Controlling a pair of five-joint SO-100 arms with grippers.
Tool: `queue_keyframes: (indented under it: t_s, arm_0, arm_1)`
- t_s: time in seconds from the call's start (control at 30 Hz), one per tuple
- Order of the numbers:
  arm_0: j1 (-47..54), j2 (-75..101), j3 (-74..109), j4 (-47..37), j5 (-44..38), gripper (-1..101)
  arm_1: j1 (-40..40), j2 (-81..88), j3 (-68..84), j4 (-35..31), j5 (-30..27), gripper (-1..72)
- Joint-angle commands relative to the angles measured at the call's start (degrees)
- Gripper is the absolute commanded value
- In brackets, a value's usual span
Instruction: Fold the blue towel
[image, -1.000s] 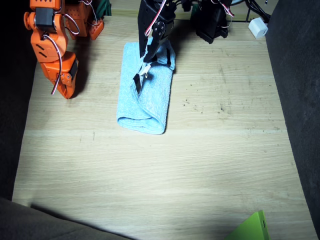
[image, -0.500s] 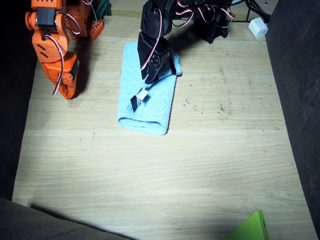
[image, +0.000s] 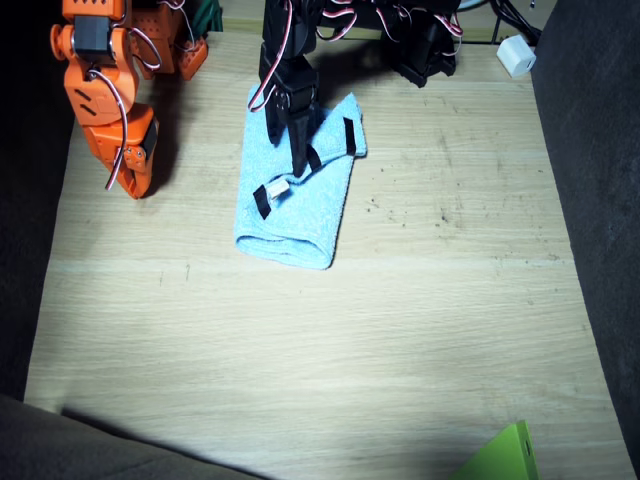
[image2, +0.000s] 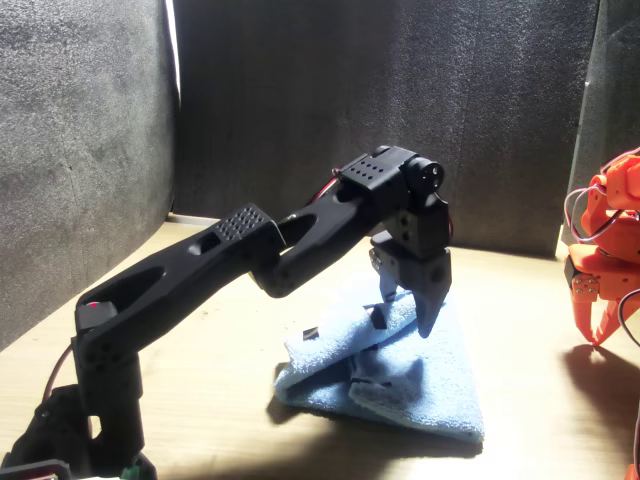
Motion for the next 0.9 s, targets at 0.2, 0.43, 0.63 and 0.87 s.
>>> queue_keyframes:
  t_s: [0.2, 0.43, 0.63, 0.87]
  arm_0:
    - [-0.18, 4.04, -3.78, 0.18, 1.32, 55]
    - [3.52, 4.13, -5.36, 0.44, -3.96, 46]
    - [13.36, 16.35, 15.82, 0.88, -16.61, 40]
    - [18.54, 44.91, 58.01, -18.72, -22.24, 33]
  arm_1:
    - [1.49, -0.62, 0.44, 1.32, 1.05, 0.8]
    - [1.32, -0.79, 0.35, 1.41, 1.23, 0.9]
    - [1.58, -0.79, 0.35, 1.41, 1.14, 1.0]
    - [1.41, -0.35, 0.7, 1.23, 1.41, 1.1]
